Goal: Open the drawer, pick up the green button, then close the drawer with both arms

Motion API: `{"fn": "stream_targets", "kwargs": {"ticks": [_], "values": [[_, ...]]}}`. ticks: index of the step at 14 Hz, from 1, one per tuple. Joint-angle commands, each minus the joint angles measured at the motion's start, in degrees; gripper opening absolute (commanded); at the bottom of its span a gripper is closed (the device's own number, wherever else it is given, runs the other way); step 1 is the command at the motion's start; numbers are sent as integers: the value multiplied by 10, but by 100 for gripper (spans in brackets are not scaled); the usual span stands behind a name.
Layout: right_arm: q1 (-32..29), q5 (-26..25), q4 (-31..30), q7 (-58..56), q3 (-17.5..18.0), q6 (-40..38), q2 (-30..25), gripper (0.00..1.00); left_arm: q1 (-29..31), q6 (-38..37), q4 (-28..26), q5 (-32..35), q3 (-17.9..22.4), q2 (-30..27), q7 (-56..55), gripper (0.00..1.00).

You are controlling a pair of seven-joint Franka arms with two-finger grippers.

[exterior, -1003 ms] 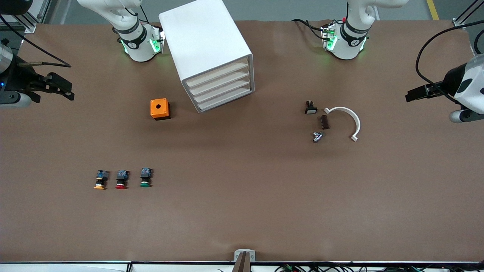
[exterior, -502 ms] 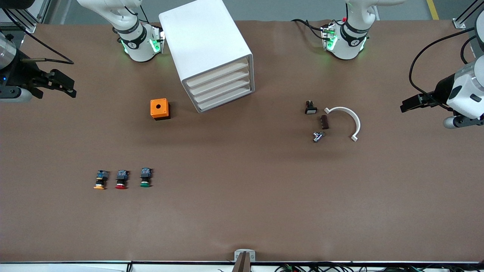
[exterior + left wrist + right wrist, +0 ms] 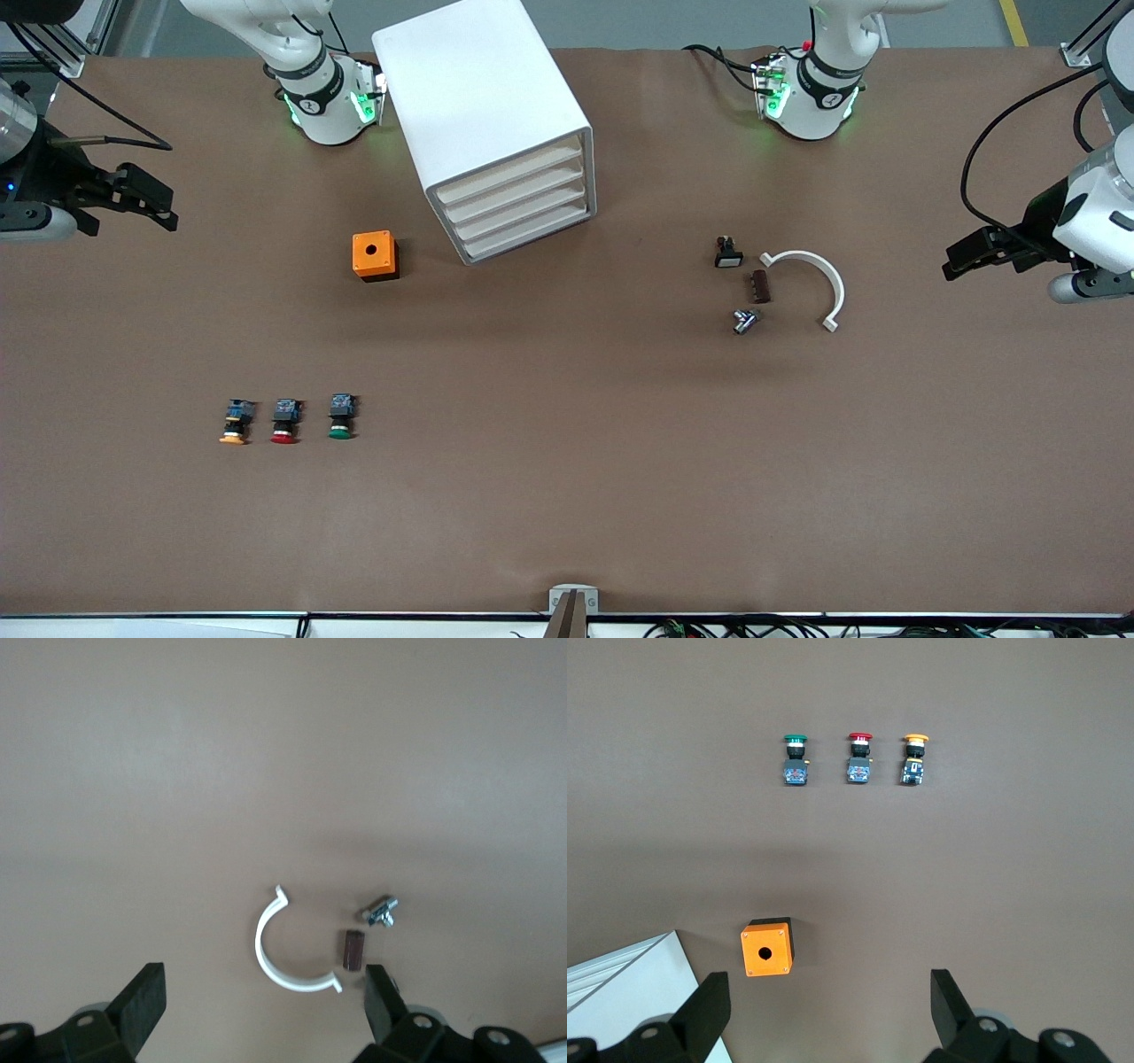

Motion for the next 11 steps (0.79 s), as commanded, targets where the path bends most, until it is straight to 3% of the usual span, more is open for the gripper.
{"fn": "stream_targets", "kwargs": {"ticks": [1, 11], "values": [[-1, 9, -19, -10, -3, 8, -18, 100, 9, 30, -10, 13, -11, -11, 16, 99], [-10, 8, -18, -12, -4, 11, -17, 100, 8, 17, -2, 11, -11, -24, 36, 99]]}}
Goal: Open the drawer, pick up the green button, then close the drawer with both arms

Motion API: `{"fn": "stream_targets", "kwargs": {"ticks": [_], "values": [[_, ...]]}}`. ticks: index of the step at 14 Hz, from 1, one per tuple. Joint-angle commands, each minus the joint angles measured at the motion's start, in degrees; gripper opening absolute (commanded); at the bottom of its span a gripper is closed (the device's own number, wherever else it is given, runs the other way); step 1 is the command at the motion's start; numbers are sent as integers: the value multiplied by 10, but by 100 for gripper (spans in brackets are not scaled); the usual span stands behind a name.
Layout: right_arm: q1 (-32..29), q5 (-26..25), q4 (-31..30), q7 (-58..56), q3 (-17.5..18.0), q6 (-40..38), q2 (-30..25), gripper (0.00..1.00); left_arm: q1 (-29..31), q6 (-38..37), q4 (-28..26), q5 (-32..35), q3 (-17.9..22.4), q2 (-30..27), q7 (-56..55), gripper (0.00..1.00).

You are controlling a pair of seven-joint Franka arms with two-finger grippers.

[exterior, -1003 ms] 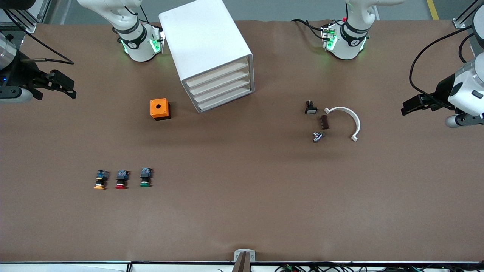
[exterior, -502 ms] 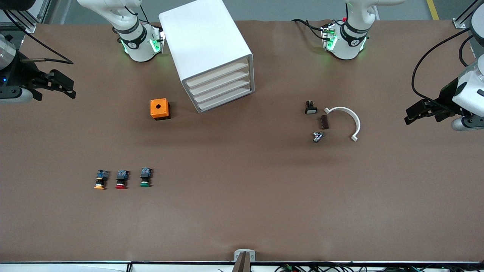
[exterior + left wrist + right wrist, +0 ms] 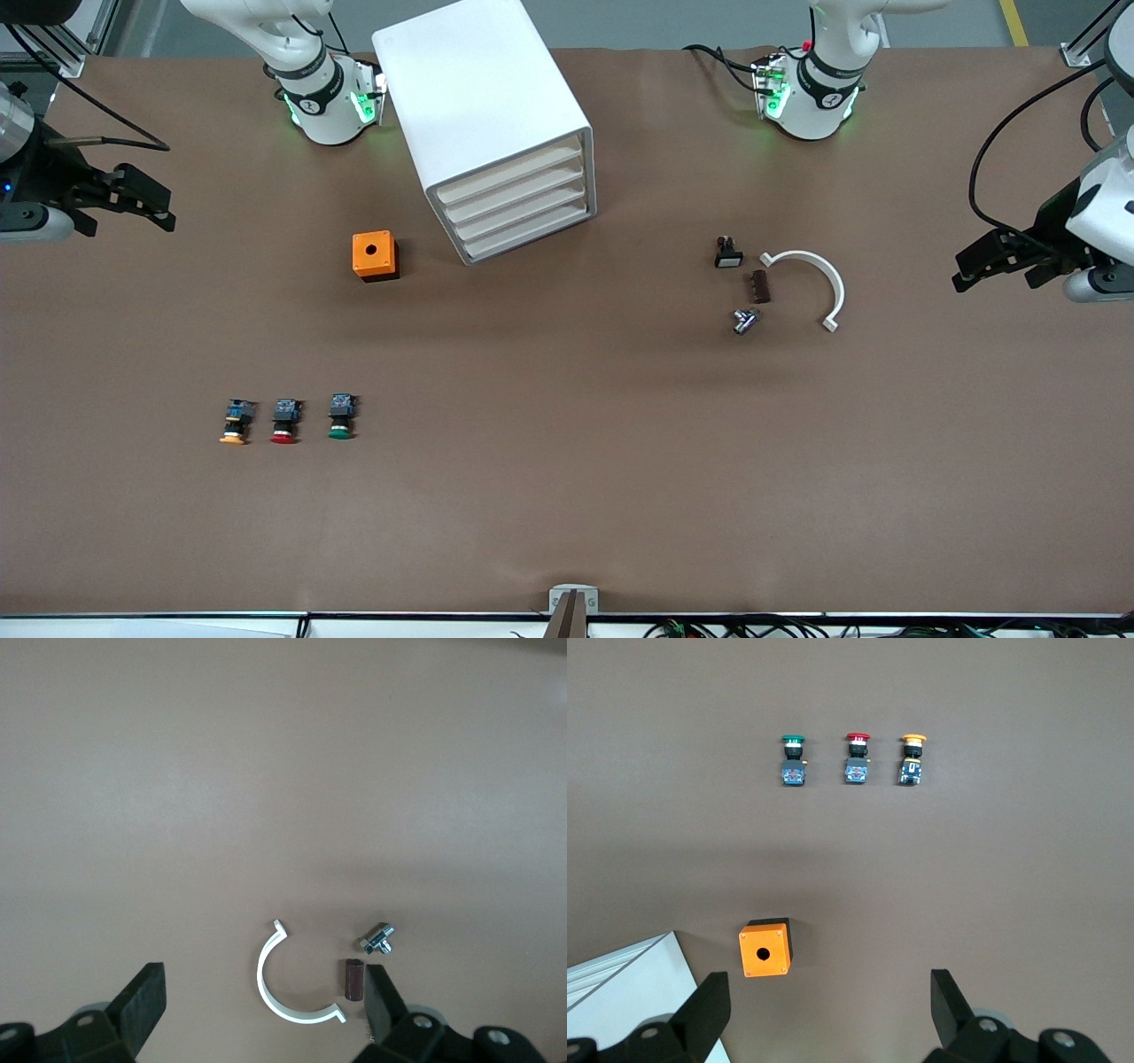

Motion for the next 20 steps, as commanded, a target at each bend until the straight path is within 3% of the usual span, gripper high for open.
{"fn": "stream_targets", "kwargs": {"ticks": [1, 20], "values": [[-8, 8, -18, -10, -1, 9, -17, 100, 8, -19, -4, 12, -8, -17, 9, 99], [-7, 16, -37, -10, 0, 26, -30, 100, 8, -89, 26, 13, -12, -31, 7, 99]]}}
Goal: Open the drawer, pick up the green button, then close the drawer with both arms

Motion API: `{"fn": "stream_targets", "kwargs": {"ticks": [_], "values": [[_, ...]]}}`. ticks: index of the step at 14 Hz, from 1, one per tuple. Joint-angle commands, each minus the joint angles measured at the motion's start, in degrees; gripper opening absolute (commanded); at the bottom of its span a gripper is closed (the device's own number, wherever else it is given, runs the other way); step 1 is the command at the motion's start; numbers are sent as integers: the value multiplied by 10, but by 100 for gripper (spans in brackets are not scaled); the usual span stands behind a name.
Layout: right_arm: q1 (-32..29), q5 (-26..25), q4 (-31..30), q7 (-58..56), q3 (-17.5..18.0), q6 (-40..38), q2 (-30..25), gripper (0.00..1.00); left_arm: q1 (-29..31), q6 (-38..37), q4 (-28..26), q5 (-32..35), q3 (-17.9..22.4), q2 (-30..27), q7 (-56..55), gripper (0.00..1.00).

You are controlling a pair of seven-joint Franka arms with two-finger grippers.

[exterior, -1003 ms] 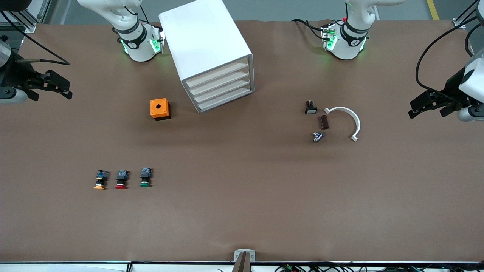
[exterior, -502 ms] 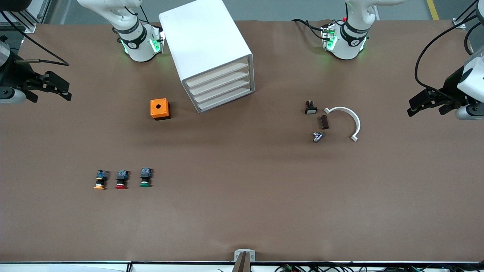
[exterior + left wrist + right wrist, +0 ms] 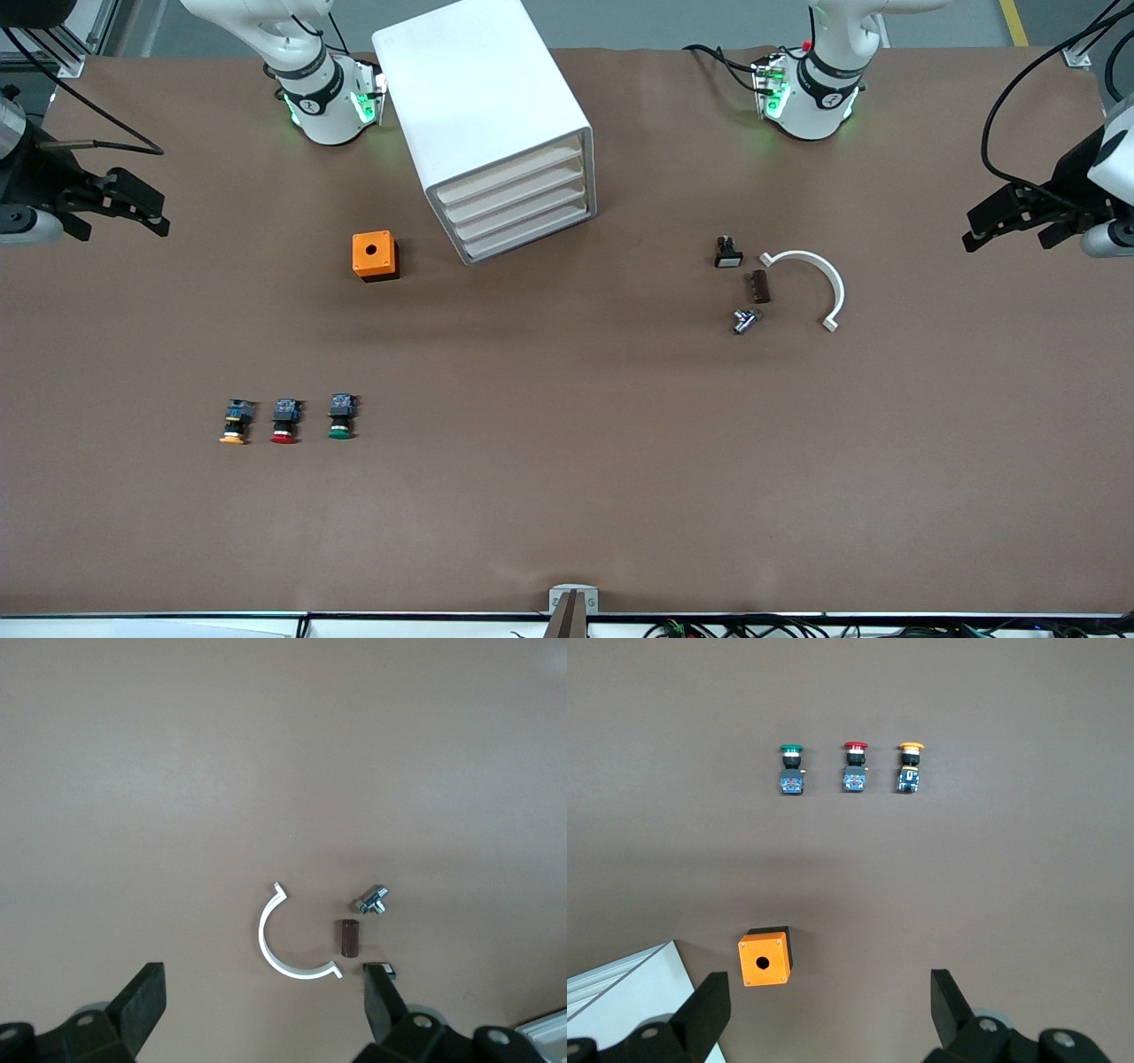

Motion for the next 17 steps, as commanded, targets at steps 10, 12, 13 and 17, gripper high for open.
{"fn": "stream_targets", "kwargs": {"ticks": [10, 12, 13, 17], "values": [[-5, 11, -33, -9, 2, 13, -29, 100, 3, -25, 31, 13, -9, 12, 4, 99], [-5, 10, -33, -10, 2, 13, -29, 100, 4, -26, 30, 12, -9, 12, 3, 99], [-5, 10, -33, -11, 2, 13, -29, 100, 4, -26, 31, 12, -9, 12, 3, 99], [-5, 10, -33, -10, 2, 13, -29, 100, 4, -26, 31, 12, -9, 12, 3, 99]]}}
